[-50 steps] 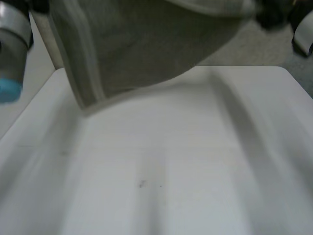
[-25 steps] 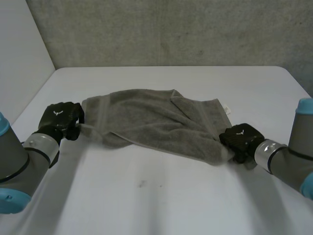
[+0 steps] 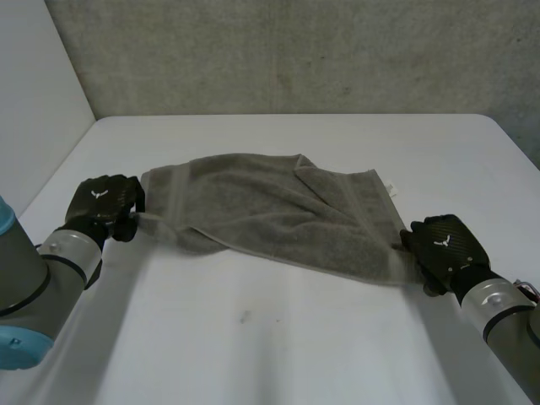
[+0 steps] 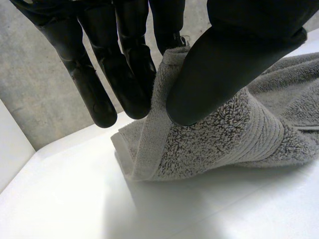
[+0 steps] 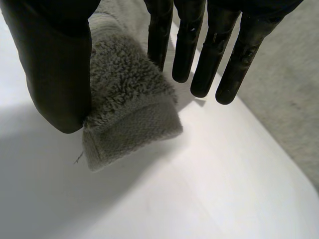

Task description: Fold the towel.

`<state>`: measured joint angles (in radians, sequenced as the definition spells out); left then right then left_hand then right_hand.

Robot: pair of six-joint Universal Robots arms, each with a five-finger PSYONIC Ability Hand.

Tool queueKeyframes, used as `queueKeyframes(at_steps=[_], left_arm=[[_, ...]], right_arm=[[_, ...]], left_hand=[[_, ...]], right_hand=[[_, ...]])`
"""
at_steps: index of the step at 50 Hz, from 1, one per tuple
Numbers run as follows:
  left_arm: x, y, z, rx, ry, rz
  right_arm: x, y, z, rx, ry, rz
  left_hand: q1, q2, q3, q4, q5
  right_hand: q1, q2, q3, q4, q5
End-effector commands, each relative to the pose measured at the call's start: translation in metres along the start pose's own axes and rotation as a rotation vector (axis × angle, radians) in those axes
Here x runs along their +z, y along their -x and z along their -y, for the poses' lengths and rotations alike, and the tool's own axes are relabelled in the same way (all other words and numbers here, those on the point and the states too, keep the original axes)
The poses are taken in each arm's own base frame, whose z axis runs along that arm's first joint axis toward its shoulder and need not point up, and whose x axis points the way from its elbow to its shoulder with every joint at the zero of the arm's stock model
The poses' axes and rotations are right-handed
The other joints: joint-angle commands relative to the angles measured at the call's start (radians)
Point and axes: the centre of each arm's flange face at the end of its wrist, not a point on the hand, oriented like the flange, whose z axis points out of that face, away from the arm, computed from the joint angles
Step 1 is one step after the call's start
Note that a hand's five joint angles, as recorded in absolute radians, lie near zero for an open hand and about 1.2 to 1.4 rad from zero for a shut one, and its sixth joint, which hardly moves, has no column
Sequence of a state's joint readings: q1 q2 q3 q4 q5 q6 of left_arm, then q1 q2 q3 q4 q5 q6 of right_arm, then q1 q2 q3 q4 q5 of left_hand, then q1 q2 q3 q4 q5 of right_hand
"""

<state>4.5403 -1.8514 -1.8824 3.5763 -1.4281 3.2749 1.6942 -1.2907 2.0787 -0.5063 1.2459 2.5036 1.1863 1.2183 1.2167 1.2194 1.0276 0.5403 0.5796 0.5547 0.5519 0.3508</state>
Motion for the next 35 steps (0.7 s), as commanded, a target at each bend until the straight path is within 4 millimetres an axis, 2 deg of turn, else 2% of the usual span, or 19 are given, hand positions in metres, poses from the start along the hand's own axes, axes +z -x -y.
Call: queueKeyframes(at_steps=[1, 9, 15, 20, 24, 35], left_arm=[[-0.001, 0.0, -0.001, 0.0, 0.002, 0.0], [-0.001, 0.0, -0.001, 0.0, 0.002, 0.0], [0.0, 0.0, -0.001, -0.002, 0.002, 0.002], [-0.001, 0.0, -0.002, -0.003, 0.007, 0.001], [-0.002, -0.001, -0.004, -0.003, 0.013, -0.001], [-0.004, -0.002, -0.006, -0.004, 0.018, -0.004]], right_arm=[[0.003, -0.006, -0.002, -0.029, -0.036, -0.052], [0.002, -0.009, -0.005, -0.03, -0.048, -0.068], [-0.003, -0.006, -0.001, -0.055, -0.098, -0.06], [-0.01, 0.002, -0.009, -0.149, -0.073, -0.037], [-0.013, -0.002, -0.019, -0.199, -0.041, -0.051], [-0.007, -0.006, -0.028, -0.259, -0.079, -0.007]], left_hand=[[0.21, 0.178, 0.18, 0.177, 0.194], [0.21, 0.178, 0.18, 0.177, 0.194], [0.21, 0.178, 0.18, 0.177, 0.194], [0.21, 0.178, 0.18, 0.177, 0.194], [0.21, 0.178, 0.18, 0.177, 0.194], [0.21, 0.178, 0.18, 0.177, 0.194]], right_hand=[[-0.003, -0.042, -0.018, -0.015, 0.012], [-0.015, -0.054, -0.029, -0.027, 0.0], [-0.115, -0.154, -0.129, -0.126, -0.1], [-0.176, -0.215, -0.191, -0.188, -0.161], [-0.203, -0.242, -0.217, -0.214, -0.188], [-0.209, -0.248, -0.223, -0.221, -0.194]])
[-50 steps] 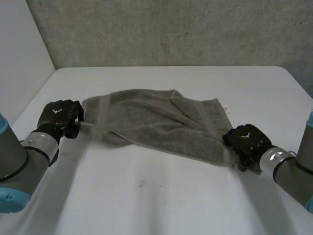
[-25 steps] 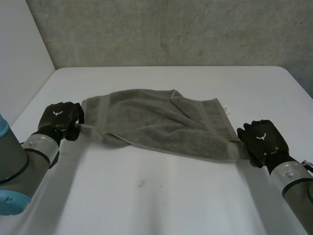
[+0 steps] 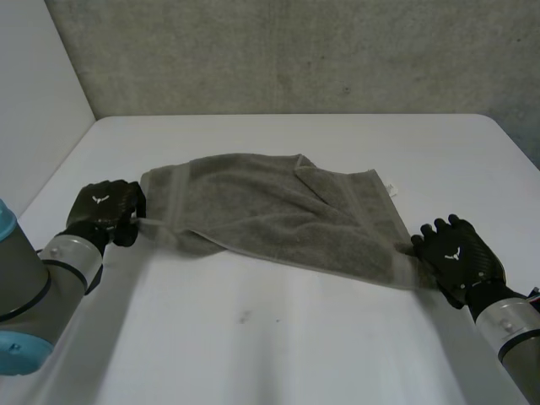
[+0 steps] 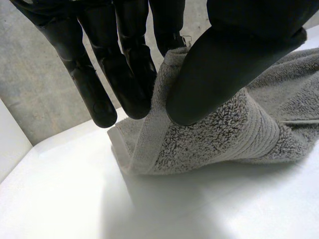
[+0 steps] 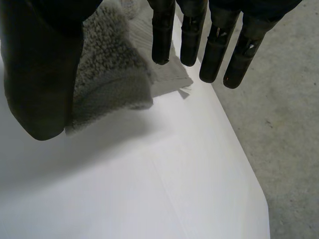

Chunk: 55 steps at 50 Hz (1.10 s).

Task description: Fold the towel.

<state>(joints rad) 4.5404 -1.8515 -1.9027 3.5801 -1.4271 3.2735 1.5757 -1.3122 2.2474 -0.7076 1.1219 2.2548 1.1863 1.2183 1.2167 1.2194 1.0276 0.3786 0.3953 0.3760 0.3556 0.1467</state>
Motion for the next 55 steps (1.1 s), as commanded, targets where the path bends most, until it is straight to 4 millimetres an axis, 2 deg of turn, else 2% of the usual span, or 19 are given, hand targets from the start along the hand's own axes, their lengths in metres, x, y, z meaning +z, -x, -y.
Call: queueKeyframes(at_steps=[1, 15, 17, 18, 20, 21, 22, 26, 28, 29, 31, 34, 37, 38, 40, 41, 45, 49, 55], left_arm=[[0.0, 0.0, -0.001, 0.0, 0.002, -0.001], [0.0, 0.0, 0.0, 0.0, 0.001, 0.001], [-0.001, 0.0, -0.001, -0.001, 0.004, -0.001], [-0.001, 0.0, -0.001, -0.001, 0.004, -0.001], [0.0, 0.0, 0.0, 0.0, 0.002, -0.001], [0.0, 0.0, 0.0, 0.0, 0.002, -0.001], [-0.001, 0.0, 0.001, 0.0, -0.001, -0.002], [-0.005, 0.0, 0.01, 0.005, -0.025, 0.0], [-0.011, 0.002, 0.027, 0.014, -0.078, 0.008], [-0.011, 0.002, 0.027, 0.015, -0.078, 0.009], [-0.019, 0.006, 0.042, 0.027, -0.12, 0.027], [-0.025, 0.011, 0.051, 0.045, -0.141, 0.042], [-0.046, 0.018, 0.065, 0.137, -0.149, 0.045], [-0.046, 0.018, 0.065, 0.138, -0.149, 0.045], [-0.062, 0.017, 0.072, 0.201, -0.149, 0.021], [-0.062, 0.017, 0.072, 0.201, -0.149, 0.021], [-0.086, 0.017, 0.073, 0.237, -0.109, 0.002], [-0.1, 0.015, 0.072, 0.231, -0.087, -0.005], [-0.103, 0.015, 0.071, 0.226, -0.076, 0.0]], right_arm=[[0.004, 0.0, -0.004, -0.025, -0.045, 0.021], [0.002, 0.004, 0.001, -0.056, -0.107, 0.005], [0.001, 0.006, 0.002, -0.056, -0.12, 0.014], [0.001, 0.006, 0.002, -0.056, -0.12, 0.014], [0.0, 0.007, 0.003, -0.053, -0.131, 0.026], [0.0, 0.007, 0.003, -0.053, -0.131, 0.026], [0.0, 0.006, 0.003, -0.043, -0.129, 0.02], [-0.001, -0.009, 0.012, -0.028, -0.14, -0.03], [-0.006, -0.033, 0.03, 0.073, -0.162, -0.103], [-0.006, -0.033, 0.03, 0.074, -0.162, -0.103], [-0.011, -0.054, 0.043, 0.235, -0.139, -0.131], [-0.015, -0.062, 0.052, 0.304, -0.125, -0.119], [-0.026, -0.08, 0.068, 0.42, -0.02, -0.06], [-0.026, -0.08, 0.068, 0.421, -0.02, -0.06], [-0.032, -0.092, 0.069, 0.451, 0.061, -0.033], [-0.032, -0.092, 0.069, 0.451, 0.061, -0.033], [-0.041, -0.11, 0.074, 0.447, 0.165, 0.008], [-0.047, -0.119, 0.078, 0.468, 0.211, 0.038], [-0.047, -0.137, 0.075, 0.473, 0.219, 0.019]], left_hand=[[0.21, 0.178, 0.18, 0.177, 0.194], [0.21, 0.178, 0.18, 0.177, 0.194], [0.21, 0.178, 0.18, 0.177, 0.194], [0.21, 0.178, 0.18, 0.177, 0.194], [0.21, 0.178, 0.18, 0.177, 0.194], [0.21, 0.178, 0.18, 0.177, 0.194], [0.21, 0.178, 0.18, 0.177, 0.194], [0.21, 0.178, 0.18, 0.177, 0.194], [0.21, 0.178, 0.18, 0.177, 0.194], [0.21, 0.178, 0.18, 0.177, 0.194], [0.21, 0.178, 0.18, 0.177, 0.194], [0.21, 0.178, 0.18, 0.177, 0.194], [0.21, 0.178, 0.18, 0.177, 0.194], [0.21, 0.178, 0.18, 0.177, 0.194], [0.21, 0.178, 0.18, 0.177, 0.194], [0.21, 0.178, 0.18, 0.177, 0.194], [0.21, 0.178, 0.18, 0.177, 0.194], [0.21, 0.178, 0.18, 0.177, 0.194], [0.21, 0.178, 0.18, 0.177, 0.194]], right_hand=[[-0.027, -0.043, -0.024, -0.004, 0.031], [0.132, 0.115, 0.135, 0.155, 0.189], [0.357, 0.34, 0.359, 0.38, 0.414], [0.358, 0.341, 0.361, 0.381, 0.416], [0.91, 0.893, 0.912, 0.933, 0.967], [0.913, 0.896, 0.916, 0.936, 0.97], [1.017, 1.0, 1.019, 1.04, 1.074], [1.018, 1.001, 1.02, 1.041, 1.075], [1.018, 1.001, 1.02, 1.041, 1.075], [1.018, 1.001, 1.02, 1.041, 1.075], [1.018, 1.001, 1.02, 1.041, 1.075], [1.018, 1.001, 1.02, 1.041, 1.075], [1.018, 1.001, 1.02, 1.041, 1.075], [1.018, 1.001, 1.02, 1.041, 1.075], [1.018, 1.001, 1.02, 1.041, 1.075], [1.018, 1.001, 1.02, 1.041, 1.075], [1.018, 1.001, 1.02, 1.041, 1.075], [1.018, 1.001, 1.02, 1.041, 1.075], [1.018, 1.001, 1.02, 1.041, 1.075]])
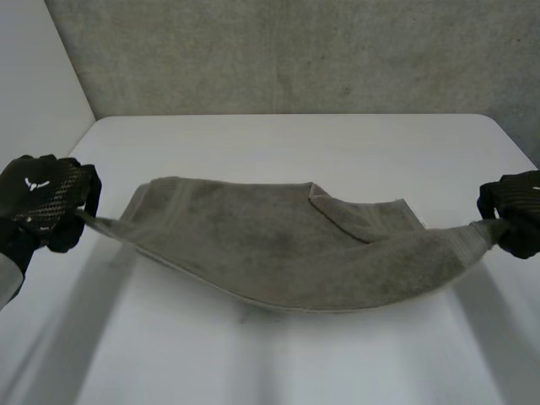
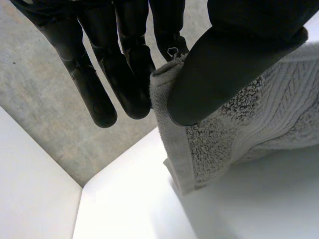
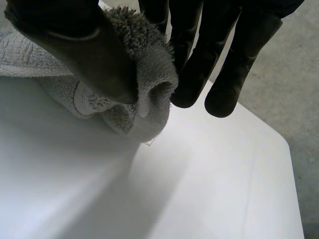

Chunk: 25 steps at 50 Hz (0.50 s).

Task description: Fold the towel.

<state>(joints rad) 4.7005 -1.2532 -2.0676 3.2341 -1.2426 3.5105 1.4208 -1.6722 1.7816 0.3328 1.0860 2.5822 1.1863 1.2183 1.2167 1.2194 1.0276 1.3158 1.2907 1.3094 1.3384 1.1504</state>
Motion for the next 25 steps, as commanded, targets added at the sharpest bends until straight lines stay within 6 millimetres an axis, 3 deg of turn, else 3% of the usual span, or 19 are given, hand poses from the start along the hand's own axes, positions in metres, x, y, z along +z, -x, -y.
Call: queueKeyframes(at_steps=[1, 6, 9, 11, 14, 15, 16, 17, 19, 20, 21, 22, 23, 24, 25], left_arm=[[-0.005, 0.0, -0.003, -0.011, 0.023, 0.004], [0.002, 0.003, -0.012, -0.024, 0.053, 0.002], [0.018, 0.001, -0.029, -0.034, 0.093, -0.034], [0.043, 0.0, -0.046, -0.024, 0.113, -0.056], [0.058, -0.001, -0.052, -0.015, 0.117, -0.071], [0.072, -0.006, -0.056, -0.006, 0.122, -0.1], [0.085, -0.013, -0.058, 0.004, 0.127, -0.125], [0.085, -0.013, -0.058, 0.005, 0.127, -0.125], [0.114, -0.02, -0.056, 0.035, 0.118, -0.125], [0.114, -0.02, -0.056, 0.035, 0.118, -0.125], [0.129, -0.016, -0.051, 0.053, 0.098, -0.098], [0.129, -0.016, -0.051, 0.053, 0.098, -0.098], [0.145, -0.011, -0.042, 0.07, 0.063, -0.067], [0.16, -0.006, -0.032, 0.081, 0.02, -0.038], [0.161, -0.006, -0.032, 0.081, 0.019, -0.038]], right_arm=[[-0.002, -0.017, 0.006, 0.007, 0.015, -0.013], [0.01, -0.016, -0.01, -0.004, 0.085, 0.042], [0.028, -0.018, -0.024, -0.02, 0.147, 0.075], [0.047, -0.01, -0.026, -0.041, 0.169, 0.125], [0.061, -0.003, -0.028, -0.061, 0.188, 0.146], [0.075, 0.002, -0.028, -0.086, 0.211, 0.145], [0.088, 0.008, -0.025, -0.122, 0.223, 0.138], [0.088, 0.008, -0.025, -0.122, 0.223, 0.138], [0.11, 0.015, -0.008, -0.192, 0.199, 0.092], [0.11, 0.015, -0.007, -0.192, 0.199, 0.092], [0.12, 0.014, 0.003, -0.212, 0.169, 0.063], [0.13, 0.011, 0.017, -0.226, 0.116, 0.032], [0.13, 0.011, 0.017, -0.226, 0.116, 0.032], [0.137, 0.007, 0.035, -0.225, 0.047, 0.005], [0.137, 0.007, 0.035, -0.225, 0.046, 0.005]], left_hand=[[0.21, 0.178, 0.18, 0.177, 0.194], [0.21, 0.178, 0.18, 0.177, 0.194], [0.21, 0.178, 0.18, 0.177, 0.194], [0.21, 0.178, 0.18, 0.177, 0.194], [0.21, 0.178, 0.18, 0.177, 0.194], [0.21, 0.178, 0.18, 0.177, 0.194], [0.21, 0.178, 0.18, 0.177, 0.194], [0.21, 0.178, 0.18, 0.177, 0.194], [0.21, 0.178, 0.18, 0.177, 0.194], [0.21, 0.178, 0.18, 0.177, 0.194], [0.21, 0.178, 0.18, 0.177, 0.194], [0.21, 0.178, 0.18, 0.177, 0.194], [0.21, 0.178, 0.18, 0.177, 0.194], [0.21, 0.178, 0.18, 0.177, 0.194], [0.21, 0.178, 0.18, 0.177, 0.194]], right_hand=[[0.08, 0.106, 0.087, 0.058, 0.071], [0.08, 0.106, 0.087, 0.058, 0.071], [0.08, 0.106, 0.087, 0.058, 0.071], [0.08, 0.106, 0.087, 0.058, 0.071], [0.08, 0.106, 0.087, 0.058, 0.071], [0.08, 0.106, 0.087, 0.058, 0.071], [0.08, 0.106, 0.087, 0.058, 0.071], [0.08, 0.106, 0.087, 0.058, 0.071], [0.08, 0.106, 0.087, 0.058, 0.071], [0.08, 0.106, 0.087, 0.058, 0.071], [0.08, 0.106, 0.087, 0.058, 0.071], [0.08, 0.106, 0.087, 0.058, 0.071], [0.08, 0.106, 0.087, 0.058, 0.071], [0.08, 0.106, 0.087, 0.058, 0.071], [0.08, 0.106, 0.087, 0.058, 0.071]])
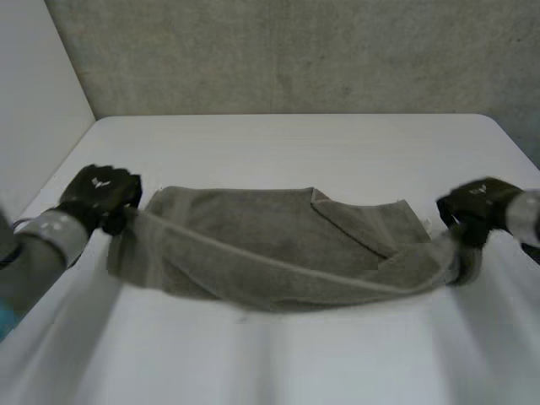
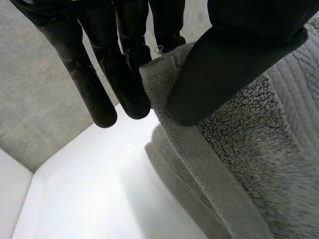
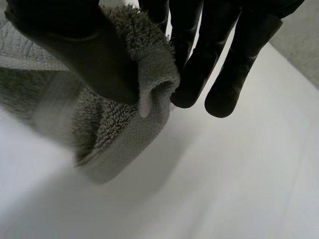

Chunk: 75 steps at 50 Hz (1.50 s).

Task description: Fold the towel.

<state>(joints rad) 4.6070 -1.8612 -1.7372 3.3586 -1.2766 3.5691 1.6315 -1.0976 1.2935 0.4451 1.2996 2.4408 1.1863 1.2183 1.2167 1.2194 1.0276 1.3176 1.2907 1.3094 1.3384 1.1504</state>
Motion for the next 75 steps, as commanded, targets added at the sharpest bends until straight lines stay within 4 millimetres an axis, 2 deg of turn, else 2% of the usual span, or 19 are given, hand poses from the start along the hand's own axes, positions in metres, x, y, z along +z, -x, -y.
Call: queueKeyframes(at_steps=[1, 2, 3, 5, 6, 8, 9, 12, 14, 19, 21, 24, 29, 35, 40, 49, 63, 69, 75], left_arm=[[0.063, 0.023, 0.048, 0.071, -0.157, 0.115], [0.074, 0.033, 0.071, 0.081, -0.235, 0.147], [0.074, 0.033, 0.072, 0.081, -0.236, 0.147], [0.087, 0.045, 0.13, 0.096, -0.43, 0.209], [0.087, 0.045, 0.131, 0.096, -0.431, 0.209], [0.082, 0.07, 0.188, 0.039, -0.632, 0.335], [0.082, 0.071, 0.188, 0.039, -0.633, 0.336], [0.061, 0.101, 0.239, -0.127, -0.848, 0.467], [0.058, 0.103, 0.242, -0.164, -0.864, 0.469], [0.063, 0.095, 0.214, -0.212, -0.736, 0.427], [0.065, 0.085, 0.179, -0.221, -0.601, 0.398], [0.066, 0.082, 0.159, -0.223, -0.539, 0.388], [0.067, 0.051, 0.075, -0.225, -0.326, 0.259], [0.062, 0.023, 0.024, -0.232, -0.229, 0.18], [0.052, 0.008, -0.015, -0.25, -0.135, 0.159], [0.021, 0.026, -0.021, -0.215, -0.037, 0.209], [-0.084, 0.031, 0.011, -0.147, -0.068, 0.105], [-0.086, 0.03, 0.01, -0.145, -0.099, 0.052], [-0.046, 0.039, -0.001, -0.137, -0.105, 0.033]], right_arm=[[0.024, -0.021, 0.075, -0.05, -0.231, -0.158], [0.022, -0.029, 0.103, -0.041, -0.354, -0.209], [0.022, -0.029, 0.104, -0.041, -0.355, -0.21], [0.006, -0.048, 0.159, -0.004, -0.637, -0.325], [0.006, -0.049, 0.16, -0.004, -0.638, -0.326], [-0.02, -0.07, 0.2, 0.065, -0.899, -0.415], [-0.02, -0.07, 0.2, 0.066, -0.9, -0.415], [-0.06, -0.087, 0.231, 0.125, -1.137, -0.469], [-0.061, -0.086, 0.229, 0.129, -1.125, -0.461], [-0.044, -0.069, 0.204, 0.145, -0.947, -0.358], [-0.024, -0.053, 0.178, 0.147, -0.79, -0.27], [-0.014, -0.043, 0.164, 0.126, -0.715, -0.229], [0.022, -0.013, 0.099, 0.022, -0.485, -0.136], [0.057, 0.017, 0.04, -0.022, -0.348, -0.061], [0.062, 0.027, 0.011, -0.017, -0.277, -0.043], [0.029, 0.016, -0.001, 0.018, -0.213, -0.066], [-0.09, 0.029, -0.021, -0.074, 0.124, 0.148], [-0.088, 0.018, -0.011, -0.079, 0.053, 0.091], [-0.039, 0.003, -0.018, -0.022, 0.039, 0.058]], left_hand=[[0.21, 0.178, 0.18, 0.177, 0.194], [0.21, 0.178, 0.18, 0.177, 0.194], [0.21, 0.178, 0.18, 0.177, 0.194], [0.21, 0.178, 0.18, 0.177, 0.194], [0.21, 0.178, 0.18, 0.177, 0.194], [0.21, 0.178, 0.18, 0.177, 0.194], [0.21, 0.178, 0.18, 0.177, 0.194], [0.21, 0.178, 0.18, 0.177, 0.194], [0.21, 0.178, 0.18, 0.177, 0.194], [0.21, 0.178, 0.18, 0.177, 0.194], [0.21, 0.178, 0.18, 0.177, 0.194], [0.21, 0.178, 0.18, 0.177, 0.194], [0.21, 0.178, 0.18, 0.177, 0.194], [0.21, 0.178, 0.18, 0.177, 0.194], [0.21, 0.178, 0.18, 0.177, 0.194], [0.21, 0.178, 0.18, 0.177, 0.194], [0.21, 0.178, 0.18, 0.177, 0.194], [0.21, 0.178, 0.18, 0.177, 0.194], [0.21, 0.178, 0.18, 0.177, 0.194]], right_hand=[[0.079, 0.106, 0.087, 0.058, 0.071], [0.079, 0.106, 0.087, 0.058, 0.071], [0.079, 0.106, 0.087, 0.058, 0.071], [0.079, 0.106, 0.087, 0.058, 0.071], [0.079, 0.106, 0.087, 0.058, 0.071], [0.079, 0.106, 0.087, 0.058, 0.071], [0.079, 0.106, 0.087, 0.058, 0.071], [0.079, 0.106, 0.087, 0.058, 0.071], [0.079, 0.106, 0.087, 0.058, 0.071], [0.079, 0.106, 0.087, 0.058, 0.071], [0.079, 0.106, 0.087, 0.058, 0.071], [0.079, 0.106, 0.087, 0.058, 0.071], [0.079, 0.106, 0.087, 0.058, 0.071], [0.079, 0.106, 0.087, 0.058, 0.071], [0.079, 0.106, 0.087, 0.058, 0.071], [0.079, 0.106, 0.087, 0.058, 0.071], [0.079, 0.106, 0.087, 0.058, 0.071], [0.079, 0.106, 0.087, 0.058, 0.071], [0.079, 0.106, 0.087, 0.058, 0.071]])
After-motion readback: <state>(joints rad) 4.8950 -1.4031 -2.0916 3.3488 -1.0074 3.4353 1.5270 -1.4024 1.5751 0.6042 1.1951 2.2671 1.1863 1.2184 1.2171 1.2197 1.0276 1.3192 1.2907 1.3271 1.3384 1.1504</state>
